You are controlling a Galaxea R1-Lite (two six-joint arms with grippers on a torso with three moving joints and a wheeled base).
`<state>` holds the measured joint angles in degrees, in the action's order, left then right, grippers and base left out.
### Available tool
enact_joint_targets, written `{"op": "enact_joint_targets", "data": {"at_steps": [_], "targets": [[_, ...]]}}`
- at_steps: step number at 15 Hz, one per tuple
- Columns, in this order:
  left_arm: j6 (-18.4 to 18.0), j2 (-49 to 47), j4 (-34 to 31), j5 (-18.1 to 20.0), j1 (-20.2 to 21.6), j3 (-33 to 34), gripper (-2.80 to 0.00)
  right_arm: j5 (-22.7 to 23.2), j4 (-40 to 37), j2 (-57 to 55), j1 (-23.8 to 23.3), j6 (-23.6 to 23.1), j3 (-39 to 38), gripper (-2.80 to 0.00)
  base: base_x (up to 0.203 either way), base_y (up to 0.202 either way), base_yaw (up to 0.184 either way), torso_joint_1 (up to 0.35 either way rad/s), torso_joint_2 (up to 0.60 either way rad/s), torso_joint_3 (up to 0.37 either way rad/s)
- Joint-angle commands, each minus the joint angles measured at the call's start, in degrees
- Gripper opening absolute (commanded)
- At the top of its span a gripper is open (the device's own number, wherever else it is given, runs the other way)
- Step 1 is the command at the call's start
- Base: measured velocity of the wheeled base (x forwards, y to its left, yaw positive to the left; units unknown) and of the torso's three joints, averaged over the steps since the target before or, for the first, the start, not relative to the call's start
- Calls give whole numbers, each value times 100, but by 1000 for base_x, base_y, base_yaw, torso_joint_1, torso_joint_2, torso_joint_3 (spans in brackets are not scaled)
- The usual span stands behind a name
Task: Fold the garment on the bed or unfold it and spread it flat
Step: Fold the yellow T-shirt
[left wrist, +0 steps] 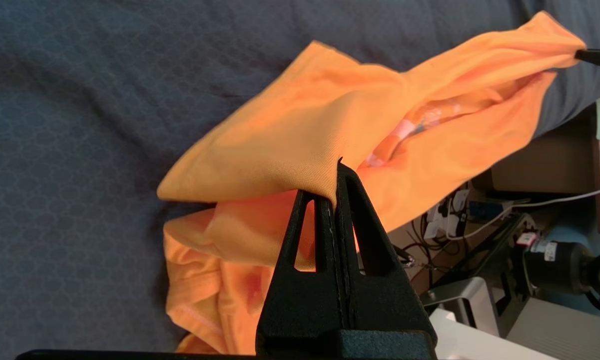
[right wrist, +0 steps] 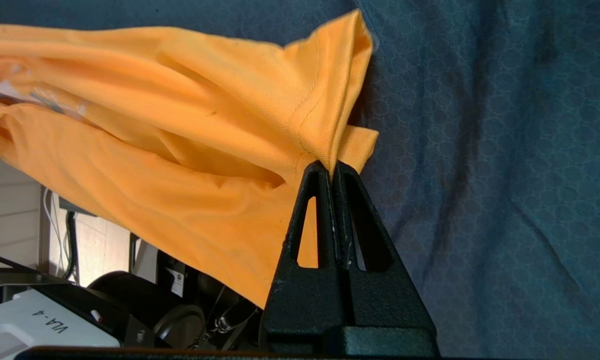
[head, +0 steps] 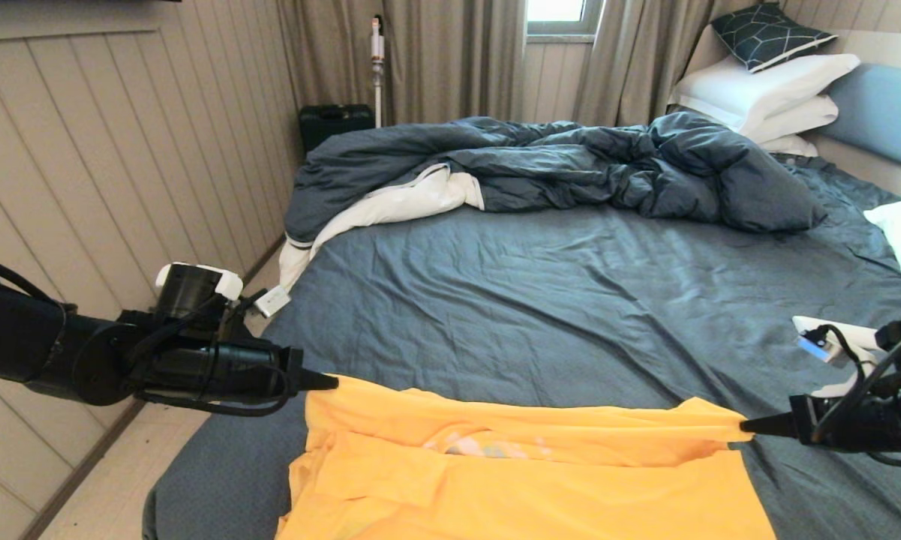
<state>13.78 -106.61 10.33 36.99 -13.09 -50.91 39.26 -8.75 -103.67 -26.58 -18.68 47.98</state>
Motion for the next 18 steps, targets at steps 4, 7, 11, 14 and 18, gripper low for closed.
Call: {"op": "enact_joint_targets", "data": {"at_steps": [4, 7, 11, 14, 18], "targets": [[14, 432, 1, 19, 8, 188, -280, 142, -4, 283, -108, -21, -127, -280, 0, 0, 0, 0, 0, 0], [20, 649, 6, 19, 48, 315, -280, 261, -3, 371, -160, -63, -230, -280, 0, 0, 0, 0, 0, 0], [16, 875, 9, 128, 61, 573, -280, 373, 4, 506, -260, -154, -412, -280, 0, 0, 0, 0, 0, 0], [3, 889, 36, 145, 61, 784, -280, 381, 5, 476, -365, -275, -503, -280, 0, 0, 0, 0, 0, 0], [2, 747, 277, 226, 55, 1033, -280, 369, 14, 371, -383, -333, -615, -280, 0, 0, 0, 0, 0, 0]]}}
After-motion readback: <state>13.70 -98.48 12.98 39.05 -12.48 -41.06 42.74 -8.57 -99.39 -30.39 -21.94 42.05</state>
